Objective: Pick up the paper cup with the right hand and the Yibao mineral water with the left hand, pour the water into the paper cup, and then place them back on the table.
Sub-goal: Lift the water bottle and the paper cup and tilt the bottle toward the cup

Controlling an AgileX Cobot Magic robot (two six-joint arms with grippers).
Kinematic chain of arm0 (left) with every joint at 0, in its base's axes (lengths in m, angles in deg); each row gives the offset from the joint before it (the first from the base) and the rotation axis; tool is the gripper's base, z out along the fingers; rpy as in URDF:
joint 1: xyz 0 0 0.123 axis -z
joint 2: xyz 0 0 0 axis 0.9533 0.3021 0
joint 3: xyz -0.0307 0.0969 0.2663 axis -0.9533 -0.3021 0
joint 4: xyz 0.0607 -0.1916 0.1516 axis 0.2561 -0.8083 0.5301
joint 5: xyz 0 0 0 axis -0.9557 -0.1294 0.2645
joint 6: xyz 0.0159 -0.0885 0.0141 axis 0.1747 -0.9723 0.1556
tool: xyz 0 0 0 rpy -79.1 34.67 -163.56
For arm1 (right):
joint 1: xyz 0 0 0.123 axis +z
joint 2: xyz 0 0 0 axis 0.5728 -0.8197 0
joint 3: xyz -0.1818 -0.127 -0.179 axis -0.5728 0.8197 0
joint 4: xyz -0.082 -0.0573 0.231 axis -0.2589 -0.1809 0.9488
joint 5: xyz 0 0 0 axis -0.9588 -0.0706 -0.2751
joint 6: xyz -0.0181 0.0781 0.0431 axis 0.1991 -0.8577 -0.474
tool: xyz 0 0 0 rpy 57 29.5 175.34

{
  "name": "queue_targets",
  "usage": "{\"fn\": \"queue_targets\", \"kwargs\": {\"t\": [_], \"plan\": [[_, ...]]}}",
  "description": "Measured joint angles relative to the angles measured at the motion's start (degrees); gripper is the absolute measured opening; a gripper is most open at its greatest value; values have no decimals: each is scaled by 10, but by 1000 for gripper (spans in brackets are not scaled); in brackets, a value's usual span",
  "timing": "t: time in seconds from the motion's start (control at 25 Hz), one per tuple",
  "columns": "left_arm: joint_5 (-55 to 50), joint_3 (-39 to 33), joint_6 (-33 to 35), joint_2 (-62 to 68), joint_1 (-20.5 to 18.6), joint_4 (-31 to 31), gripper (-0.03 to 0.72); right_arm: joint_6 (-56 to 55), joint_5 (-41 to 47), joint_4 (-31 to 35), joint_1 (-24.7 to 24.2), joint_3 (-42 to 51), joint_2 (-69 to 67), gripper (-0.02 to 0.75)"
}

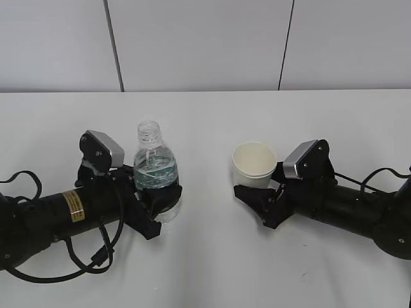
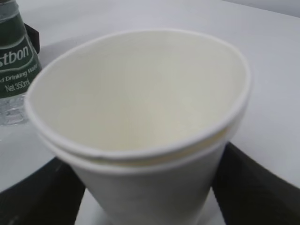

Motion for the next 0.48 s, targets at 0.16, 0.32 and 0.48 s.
{"fn": "queue_targets", "kwargs": {"t": [0.16,0.32,0.48], "plan": [[0,0,0,0,0,-2,353,0,0,0,0,0,0,585],[0,0,0,0,1,-15,353,0,0,-1,0,0,0,583],[-3,0,14,-2,1,-24,353,-1,0,-39,0,-7,0,583]]}}
